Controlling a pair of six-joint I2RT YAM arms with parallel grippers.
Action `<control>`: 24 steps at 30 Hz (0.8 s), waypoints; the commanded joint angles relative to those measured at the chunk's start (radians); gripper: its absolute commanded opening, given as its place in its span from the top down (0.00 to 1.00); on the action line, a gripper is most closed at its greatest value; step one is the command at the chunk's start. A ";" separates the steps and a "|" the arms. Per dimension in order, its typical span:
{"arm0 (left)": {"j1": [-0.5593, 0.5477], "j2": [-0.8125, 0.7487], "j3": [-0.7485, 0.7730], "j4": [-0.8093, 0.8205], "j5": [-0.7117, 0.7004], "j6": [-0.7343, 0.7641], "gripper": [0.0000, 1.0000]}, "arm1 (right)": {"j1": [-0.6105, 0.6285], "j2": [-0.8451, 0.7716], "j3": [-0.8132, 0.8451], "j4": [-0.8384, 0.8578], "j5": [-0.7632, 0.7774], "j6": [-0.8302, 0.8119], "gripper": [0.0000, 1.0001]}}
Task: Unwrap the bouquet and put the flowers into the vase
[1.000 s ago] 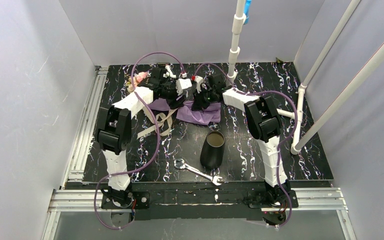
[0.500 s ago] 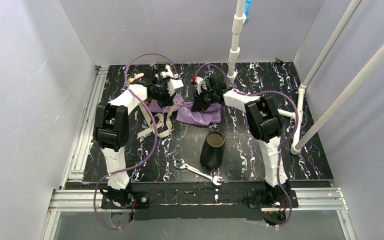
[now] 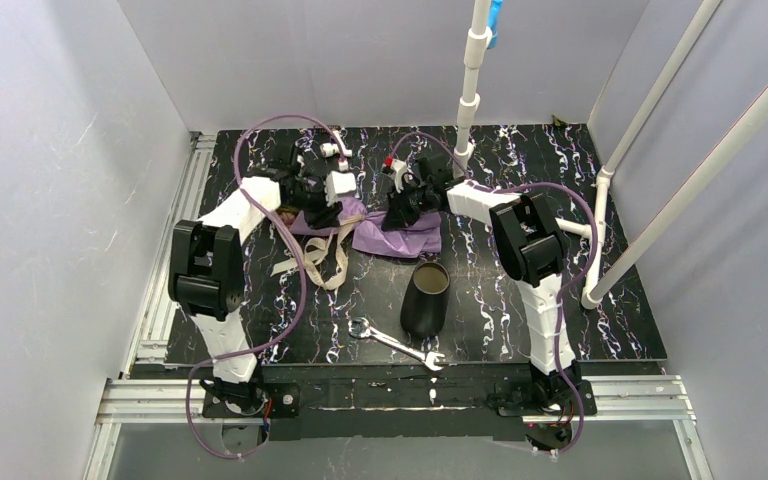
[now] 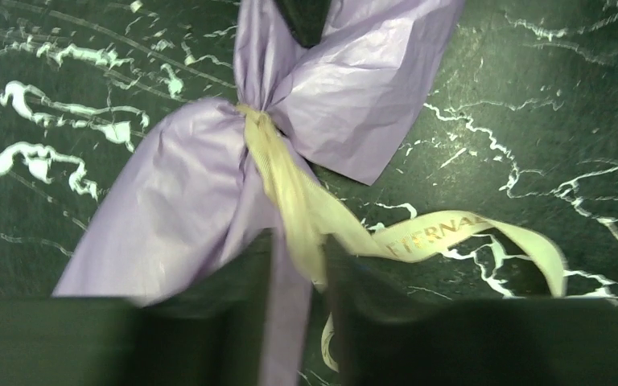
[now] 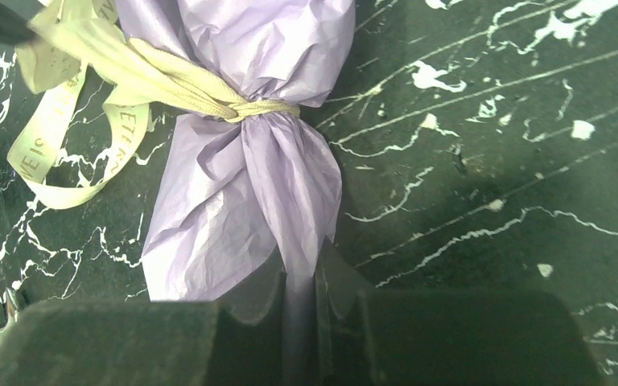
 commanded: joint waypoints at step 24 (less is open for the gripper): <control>-0.109 0.150 0.184 -0.003 -0.136 0.004 0.58 | -0.026 0.052 -0.001 -0.111 0.104 -0.012 0.99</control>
